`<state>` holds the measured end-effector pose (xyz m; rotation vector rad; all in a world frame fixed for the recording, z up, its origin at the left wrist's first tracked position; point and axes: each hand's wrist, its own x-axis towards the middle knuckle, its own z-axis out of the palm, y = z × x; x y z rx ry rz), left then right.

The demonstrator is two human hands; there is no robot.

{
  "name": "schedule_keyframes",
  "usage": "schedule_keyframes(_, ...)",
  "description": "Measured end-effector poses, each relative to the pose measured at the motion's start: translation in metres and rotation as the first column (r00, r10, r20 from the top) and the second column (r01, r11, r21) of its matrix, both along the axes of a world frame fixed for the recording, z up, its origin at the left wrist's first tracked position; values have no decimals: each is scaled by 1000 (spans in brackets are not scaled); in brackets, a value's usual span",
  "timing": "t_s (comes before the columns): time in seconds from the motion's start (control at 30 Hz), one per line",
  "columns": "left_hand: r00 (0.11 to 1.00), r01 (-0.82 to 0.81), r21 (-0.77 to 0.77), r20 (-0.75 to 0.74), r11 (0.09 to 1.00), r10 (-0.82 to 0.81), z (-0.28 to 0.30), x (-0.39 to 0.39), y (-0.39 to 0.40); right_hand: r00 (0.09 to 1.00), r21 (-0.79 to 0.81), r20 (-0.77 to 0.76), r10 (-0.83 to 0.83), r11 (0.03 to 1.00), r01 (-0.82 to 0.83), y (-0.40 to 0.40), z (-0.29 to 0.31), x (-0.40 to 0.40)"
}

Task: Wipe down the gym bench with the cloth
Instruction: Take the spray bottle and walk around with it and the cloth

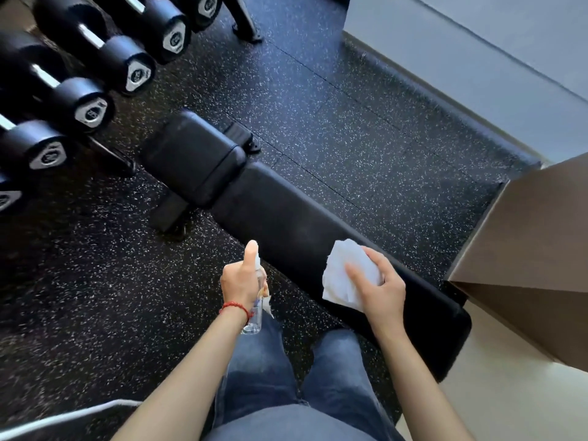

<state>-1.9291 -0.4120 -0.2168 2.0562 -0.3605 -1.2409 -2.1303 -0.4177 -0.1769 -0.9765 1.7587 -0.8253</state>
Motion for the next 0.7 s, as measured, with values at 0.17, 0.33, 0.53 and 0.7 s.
schedule_keyframes(0.17,1000,-18,-3,-23,1000,18,-1,69,-27,999,26,-3,50,998,-50,-29,0,71)
schedule_keyframes(0.33,999,-43,-27,-12,999,43,4,113,-50,992,5,-9,130,992,-130,-58,2,122)
schedule_keyframes(0.53,978,-207,-61,-10,976,207,9,155,-76,976,8,-24,217,976,-217,-93,2,163)
schedule_keyframes(0.7,954,-297,-63,13,953,298,11,194,-102,957,-3,-9,289,957,-289,-131,-2,202)
